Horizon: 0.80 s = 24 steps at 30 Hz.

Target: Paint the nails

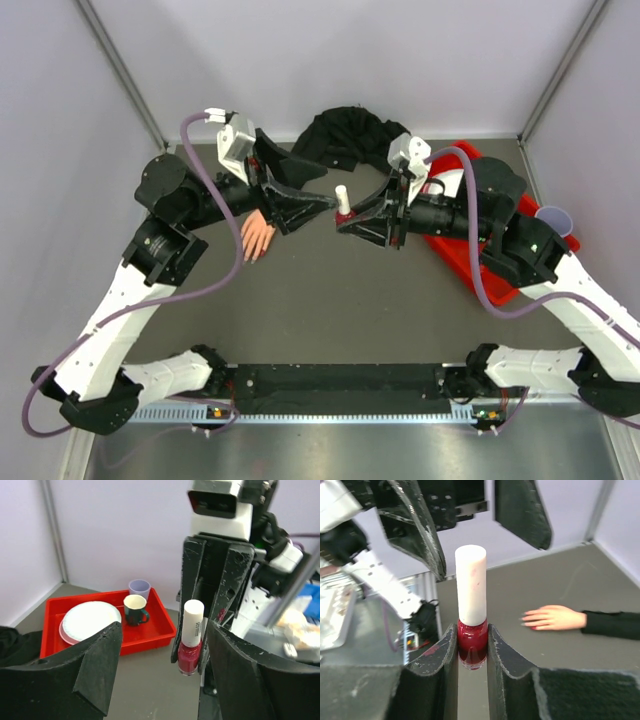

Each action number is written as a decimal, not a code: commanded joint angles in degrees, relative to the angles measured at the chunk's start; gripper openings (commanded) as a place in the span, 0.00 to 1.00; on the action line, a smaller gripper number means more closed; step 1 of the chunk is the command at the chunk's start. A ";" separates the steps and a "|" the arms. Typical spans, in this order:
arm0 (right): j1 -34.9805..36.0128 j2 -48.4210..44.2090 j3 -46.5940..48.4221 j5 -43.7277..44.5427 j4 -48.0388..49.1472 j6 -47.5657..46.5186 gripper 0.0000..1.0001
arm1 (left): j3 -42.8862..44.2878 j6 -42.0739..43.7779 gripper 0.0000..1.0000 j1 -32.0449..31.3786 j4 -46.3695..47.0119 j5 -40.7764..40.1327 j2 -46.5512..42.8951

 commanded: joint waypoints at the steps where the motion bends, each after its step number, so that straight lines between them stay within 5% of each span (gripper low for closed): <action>1: 0.15 1.09 3.91 9.66 -0.58 -1.88 0.00 | -0.27 -5.30 0.72 0.13 3.47 -7.09 0.09; 13: 0.15 3.20 5.76 11.87 -0.93 -1.53 0.00 | 0.44 -7.06 0.68 0.04 5.58 -5.08 3.61; 21: 0.24 3.20 6.02 11.95 -0.76 -1.00 0.00 | 0.44 -9.09 0.40 -0.05 6.45 0.10 4.93; 24: 0.33 3.20 5.94 11.95 -0.67 -0.91 0.00 | -0.35 -10.93 0.18 -0.05 11.27 6.50 5.54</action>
